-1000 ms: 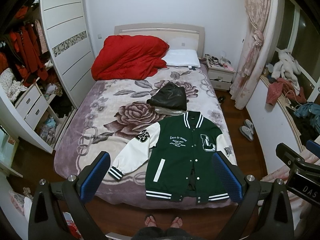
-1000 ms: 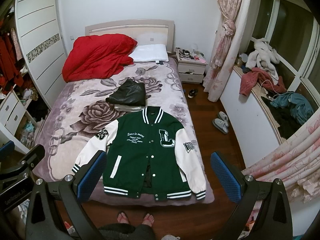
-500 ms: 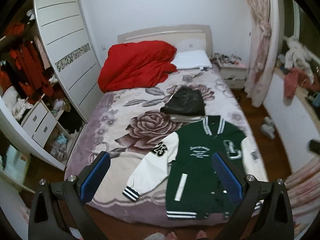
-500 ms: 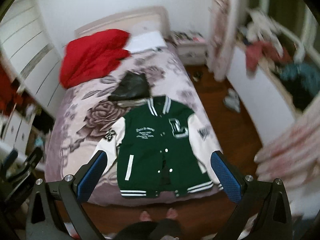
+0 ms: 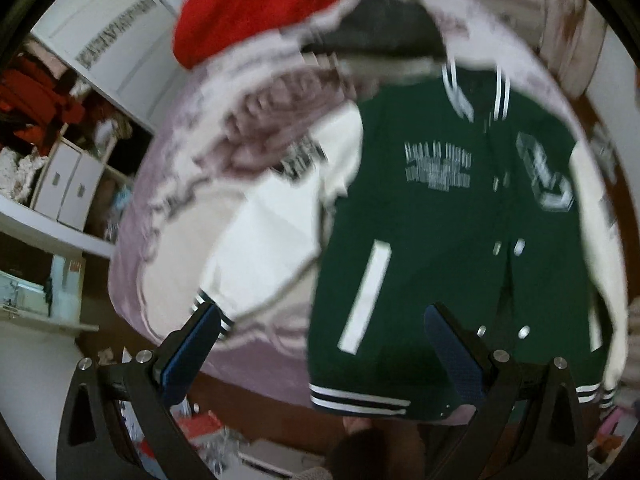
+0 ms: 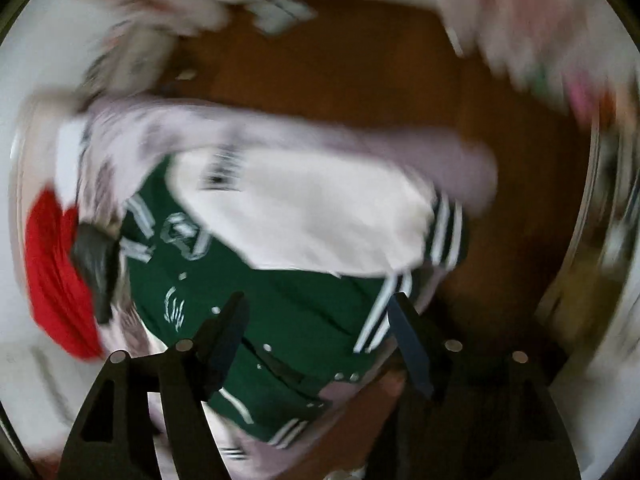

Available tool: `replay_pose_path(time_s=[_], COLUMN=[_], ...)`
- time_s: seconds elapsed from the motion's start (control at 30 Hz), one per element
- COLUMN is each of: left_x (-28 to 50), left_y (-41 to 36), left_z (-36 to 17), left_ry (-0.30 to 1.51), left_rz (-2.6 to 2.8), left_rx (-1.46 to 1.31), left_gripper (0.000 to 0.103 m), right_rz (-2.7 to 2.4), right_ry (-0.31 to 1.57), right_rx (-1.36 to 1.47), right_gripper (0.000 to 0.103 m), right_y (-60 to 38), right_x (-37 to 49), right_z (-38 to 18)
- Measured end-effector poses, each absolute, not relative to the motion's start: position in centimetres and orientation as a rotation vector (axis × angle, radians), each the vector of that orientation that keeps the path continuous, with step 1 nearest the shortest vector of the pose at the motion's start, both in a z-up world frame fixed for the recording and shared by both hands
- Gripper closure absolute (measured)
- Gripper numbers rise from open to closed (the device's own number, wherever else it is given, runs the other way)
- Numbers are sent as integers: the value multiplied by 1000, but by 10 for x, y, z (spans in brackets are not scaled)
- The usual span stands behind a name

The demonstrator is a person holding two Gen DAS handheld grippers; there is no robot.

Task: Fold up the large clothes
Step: 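Grasp the striped cuff of one white sleeve with the right tool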

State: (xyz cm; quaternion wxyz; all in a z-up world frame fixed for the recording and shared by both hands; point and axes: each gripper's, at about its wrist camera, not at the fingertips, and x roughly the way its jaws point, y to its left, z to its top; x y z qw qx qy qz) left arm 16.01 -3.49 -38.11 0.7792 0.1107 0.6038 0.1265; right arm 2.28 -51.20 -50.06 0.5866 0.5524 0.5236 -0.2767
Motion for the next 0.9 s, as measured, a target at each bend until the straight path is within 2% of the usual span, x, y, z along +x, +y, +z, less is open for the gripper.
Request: replay_pose_path(time_s=[0.1, 0.23, 0.37, 0.43, 0.47, 0.5, 0.53, 0.67, 0.9], left_x=[162, 170, 189, 199, 205, 212, 218, 245, 281], left_y=[-57, -83, -119, -134, -142, -148, -154, -162, -138], left_z=[-437, -476, -486, -486, -485, -484, -483, -493, -527], left_ry=[1396, 1456, 1432, 1408, 1391, 1370, 1347, 1322, 1303], left_rz=[282, 285, 260, 244, 237, 231, 226, 209, 240], left_rx=[287, 305, 348, 368, 379, 388, 398, 408, 362], left_gripper=[0, 0, 0, 0, 0, 0, 0, 0, 0], right_rz=[-616, -596, -555, -544, -564, -597, -612, -730, -747], right_ry=[1181, 948, 669, 604, 595, 584, 584, 558, 582], right_rx=[1587, 1935, 2059, 2049, 2032, 2013, 2010, 1898, 1582], right_gripper=[29, 26, 26, 27, 40, 69, 87, 92, 93], right_y=[-516, -499, -492, -491, -489, -486, -485, -515, -628], right_x=[-23, -68, -72, -64, -59, -55, -52, -51, 38], right_z=[-610, -711, -767, -781, -785, -791, -794, -789, -713])
